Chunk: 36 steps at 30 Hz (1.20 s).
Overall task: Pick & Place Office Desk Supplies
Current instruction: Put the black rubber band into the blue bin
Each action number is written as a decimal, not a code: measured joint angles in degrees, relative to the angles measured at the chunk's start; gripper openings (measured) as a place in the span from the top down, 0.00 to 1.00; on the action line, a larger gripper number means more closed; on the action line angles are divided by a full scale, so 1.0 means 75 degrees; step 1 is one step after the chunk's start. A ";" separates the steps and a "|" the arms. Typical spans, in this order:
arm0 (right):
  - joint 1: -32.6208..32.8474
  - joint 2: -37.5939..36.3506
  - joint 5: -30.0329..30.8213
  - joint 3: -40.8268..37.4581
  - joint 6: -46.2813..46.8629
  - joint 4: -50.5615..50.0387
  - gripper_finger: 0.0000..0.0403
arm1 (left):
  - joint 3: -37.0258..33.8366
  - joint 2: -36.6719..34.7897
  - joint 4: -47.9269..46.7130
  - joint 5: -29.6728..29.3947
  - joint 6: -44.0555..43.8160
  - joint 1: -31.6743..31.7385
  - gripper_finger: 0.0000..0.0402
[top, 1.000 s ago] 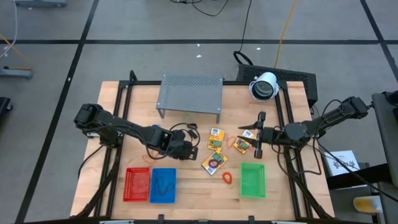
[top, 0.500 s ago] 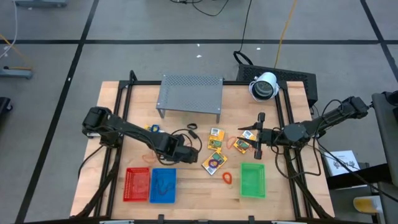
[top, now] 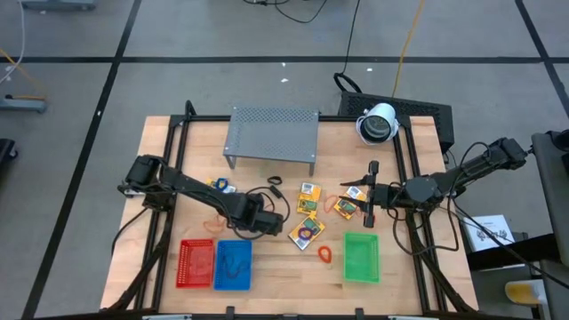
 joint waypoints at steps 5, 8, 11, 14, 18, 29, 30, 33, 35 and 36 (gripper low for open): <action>0.0000 0.0000 0.0000 0.0000 0.0004 0.0000 0.64 | 0.0000 0.0000 -0.0135 -0.0058 -0.0018 0.0000 0.39; 0.0000 0.0000 -0.0002 0.0000 0.0004 0.0000 0.64 | 0.0000 0.0000 -0.0135 -0.0053 0.0040 0.0003 0.39; 0.0000 0.0000 -0.0003 0.0000 0.0004 -0.0002 0.64 | 0.0000 -0.0002 -0.0135 -0.0054 0.0073 0.0002 0.39; 0.0000 0.0000 -0.0004 0.0000 0.0004 -0.0002 0.64 | 0.0000 -0.0003 -0.0135 -0.0055 0.0280 0.0013 0.39; 0.0000 0.0000 -0.0006 0.0000 0.0007 0.0000 0.64 | 0.0000 -0.0003 -0.0135 -0.0005 0.0695 0.0094 0.39; 0.0000 0.0000 -0.0009 0.0006 0.0007 -0.0061 0.64 | 0.0000 -0.0003 -0.0126 0.1271 0.1313 0.0380 0.39; 0.0000 0.0001 -0.0009 0.0006 0.0007 -0.0063 0.64 | 0.0000 -0.0003 -0.0129 0.1331 0.1351 0.0394 0.39; 0.0000 0.0000 -0.0008 0.0006 0.0007 -0.0061 0.64 | 0.0000 -0.0005 -0.0137 0.1359 0.1494 0.0453 0.39; 0.0000 0.0000 -0.0008 0.0006 0.0007 -0.0063 0.64 | 0.0000 -0.0006 -0.0168 0.1348 0.1563 0.0491 0.39; 0.0000 0.0000 -0.0009 0.0006 0.0007 -0.0061 0.64 | 0.0000 -0.0006 -0.0202 0.1316 0.1584 0.0524 0.39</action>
